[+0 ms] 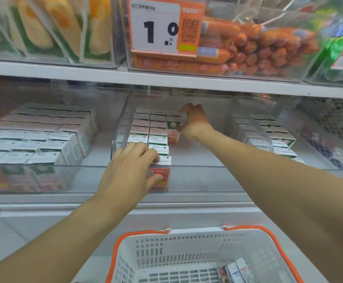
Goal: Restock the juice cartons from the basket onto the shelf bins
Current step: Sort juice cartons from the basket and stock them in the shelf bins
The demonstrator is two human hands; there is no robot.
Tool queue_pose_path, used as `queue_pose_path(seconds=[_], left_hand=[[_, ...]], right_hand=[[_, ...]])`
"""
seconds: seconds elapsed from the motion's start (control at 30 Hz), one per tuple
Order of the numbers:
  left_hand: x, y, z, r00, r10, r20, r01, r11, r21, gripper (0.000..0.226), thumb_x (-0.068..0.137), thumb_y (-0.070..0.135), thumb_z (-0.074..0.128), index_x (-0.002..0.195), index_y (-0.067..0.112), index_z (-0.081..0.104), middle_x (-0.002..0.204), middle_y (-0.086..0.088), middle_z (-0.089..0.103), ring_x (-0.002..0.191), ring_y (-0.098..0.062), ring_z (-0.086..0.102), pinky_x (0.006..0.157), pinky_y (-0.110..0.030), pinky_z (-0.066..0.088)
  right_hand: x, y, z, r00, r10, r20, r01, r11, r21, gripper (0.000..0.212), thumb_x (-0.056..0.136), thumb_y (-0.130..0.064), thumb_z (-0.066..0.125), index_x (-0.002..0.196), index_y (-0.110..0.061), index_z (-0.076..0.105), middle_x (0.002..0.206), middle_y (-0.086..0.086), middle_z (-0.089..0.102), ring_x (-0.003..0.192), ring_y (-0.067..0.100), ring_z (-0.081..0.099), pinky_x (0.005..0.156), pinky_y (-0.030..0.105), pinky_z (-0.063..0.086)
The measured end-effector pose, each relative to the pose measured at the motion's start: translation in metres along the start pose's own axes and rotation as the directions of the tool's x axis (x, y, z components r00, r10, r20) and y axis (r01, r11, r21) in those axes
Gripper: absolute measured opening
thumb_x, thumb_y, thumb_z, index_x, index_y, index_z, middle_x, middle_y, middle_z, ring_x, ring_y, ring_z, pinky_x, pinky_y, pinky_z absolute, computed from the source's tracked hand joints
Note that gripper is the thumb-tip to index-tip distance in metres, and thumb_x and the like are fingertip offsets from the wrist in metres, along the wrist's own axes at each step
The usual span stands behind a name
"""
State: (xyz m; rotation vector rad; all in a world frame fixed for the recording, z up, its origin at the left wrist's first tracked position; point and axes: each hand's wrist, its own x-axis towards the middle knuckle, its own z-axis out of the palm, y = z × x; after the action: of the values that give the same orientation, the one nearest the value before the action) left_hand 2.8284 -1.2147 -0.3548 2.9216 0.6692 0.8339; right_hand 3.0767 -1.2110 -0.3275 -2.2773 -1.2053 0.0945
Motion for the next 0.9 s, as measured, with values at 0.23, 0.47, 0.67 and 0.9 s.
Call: queue_pose_path(seconds=[0.23,0.47,0.67,0.9], left_hand=[[-0.001,0.047,-0.015,0.987,0.078,-0.142,-0.106,0.974,-0.201,0.026,0.081,0.027,0.071,0.101,0.013,0.062,0.101,-0.001,0.056,0.097,-0.023,0.053,0.084,-0.036,0.044],[-0.029,0.139,0.040,0.943,0.112,0.313,0.017,0.924,-0.382,0.007,0.085,0.028,0.065,0.085,0.021,0.063,0.082,0.005,0.057,0.082,-0.019,0.056,0.075,-0.034,0.047],[-0.119,0.170,0.133,0.555,0.144,0.819,0.190,0.937,-0.293,0.021,0.091,0.029,0.065,0.105,0.013,0.063,0.107,-0.003,0.064,0.097,-0.021,0.059,0.084,-0.032,0.047],[-0.216,0.180,0.213,0.352,0.021,0.936,0.502,0.839,-0.208,0.055,0.086,0.036,0.074,0.131,0.015,0.050,0.131,-0.005,0.051,0.112,-0.020,0.053,0.096,-0.033,0.045]], right_hand=[[-0.142,0.019,-0.075,0.938,-0.277,-0.211,0.326,0.910,0.255,0.012,0.083,-0.009,0.069,0.091,-0.017,0.065,0.081,-0.003,0.067,0.067,0.015,0.063,0.064,0.016,0.049],[-0.262,0.123,-0.046,0.961,-0.222,0.164,0.189,0.963,0.194,0.017,0.084,-0.009,0.068,0.092,-0.023,0.062,0.086,-0.005,0.063,0.067,0.013,0.062,0.060,0.013,0.044],[-0.342,0.237,0.009,0.760,0.071,0.646,-0.029,0.997,-0.075,0.017,0.086,-0.019,0.072,0.101,-0.016,0.064,0.098,-0.001,0.066,0.073,0.006,0.055,0.081,0.030,0.050],[-0.407,0.279,0.061,0.517,0.197,0.833,-0.038,0.978,-0.207,0.050,0.081,-0.031,0.078,0.124,-0.017,0.055,0.106,0.001,0.052,0.093,0.019,0.053,0.073,0.026,0.039]])
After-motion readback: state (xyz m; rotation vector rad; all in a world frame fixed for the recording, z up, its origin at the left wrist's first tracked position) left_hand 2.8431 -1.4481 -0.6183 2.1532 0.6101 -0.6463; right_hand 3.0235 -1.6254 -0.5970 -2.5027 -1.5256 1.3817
